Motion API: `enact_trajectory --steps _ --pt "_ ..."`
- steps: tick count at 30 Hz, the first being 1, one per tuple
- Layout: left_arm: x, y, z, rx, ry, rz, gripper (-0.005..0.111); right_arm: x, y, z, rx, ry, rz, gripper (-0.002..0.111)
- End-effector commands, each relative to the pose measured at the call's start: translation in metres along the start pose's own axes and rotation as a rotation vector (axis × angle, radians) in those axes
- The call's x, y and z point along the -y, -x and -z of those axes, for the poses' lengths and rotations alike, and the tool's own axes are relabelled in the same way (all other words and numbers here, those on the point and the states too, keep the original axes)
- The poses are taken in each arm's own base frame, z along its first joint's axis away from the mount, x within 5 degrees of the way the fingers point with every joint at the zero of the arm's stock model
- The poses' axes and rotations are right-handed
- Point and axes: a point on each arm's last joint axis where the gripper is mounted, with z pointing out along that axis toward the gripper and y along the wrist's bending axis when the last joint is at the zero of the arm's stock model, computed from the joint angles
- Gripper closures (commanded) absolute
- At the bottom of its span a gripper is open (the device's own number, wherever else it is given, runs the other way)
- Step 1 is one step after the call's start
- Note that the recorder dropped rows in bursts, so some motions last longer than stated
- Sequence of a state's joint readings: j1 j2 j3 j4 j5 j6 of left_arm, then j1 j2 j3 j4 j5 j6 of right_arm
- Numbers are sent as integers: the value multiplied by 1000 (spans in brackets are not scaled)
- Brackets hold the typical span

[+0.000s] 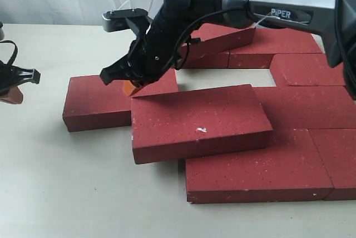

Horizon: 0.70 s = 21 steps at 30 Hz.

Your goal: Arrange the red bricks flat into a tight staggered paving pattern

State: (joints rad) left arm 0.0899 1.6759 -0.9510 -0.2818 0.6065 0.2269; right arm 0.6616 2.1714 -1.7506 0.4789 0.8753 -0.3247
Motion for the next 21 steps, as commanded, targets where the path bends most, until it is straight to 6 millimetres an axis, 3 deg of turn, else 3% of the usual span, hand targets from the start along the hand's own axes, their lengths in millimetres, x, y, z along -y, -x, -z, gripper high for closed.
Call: enact_trajectory --steps 1,9,16,21 --pt "-2 1 -9 -17 -10 11 107 5 -2 -8 -27 -25 2 109" --pt "-3 1 -18 -27 -15 30 107 7 -17 -6 -198 -37 36 109" --pt "-4 3 -18 3 -7 30 107 8 -29 8 -351 -83 88 109" --pt "-4 5 -18 26 -3 35 107 5 -24 27 -305 -114 109 109"
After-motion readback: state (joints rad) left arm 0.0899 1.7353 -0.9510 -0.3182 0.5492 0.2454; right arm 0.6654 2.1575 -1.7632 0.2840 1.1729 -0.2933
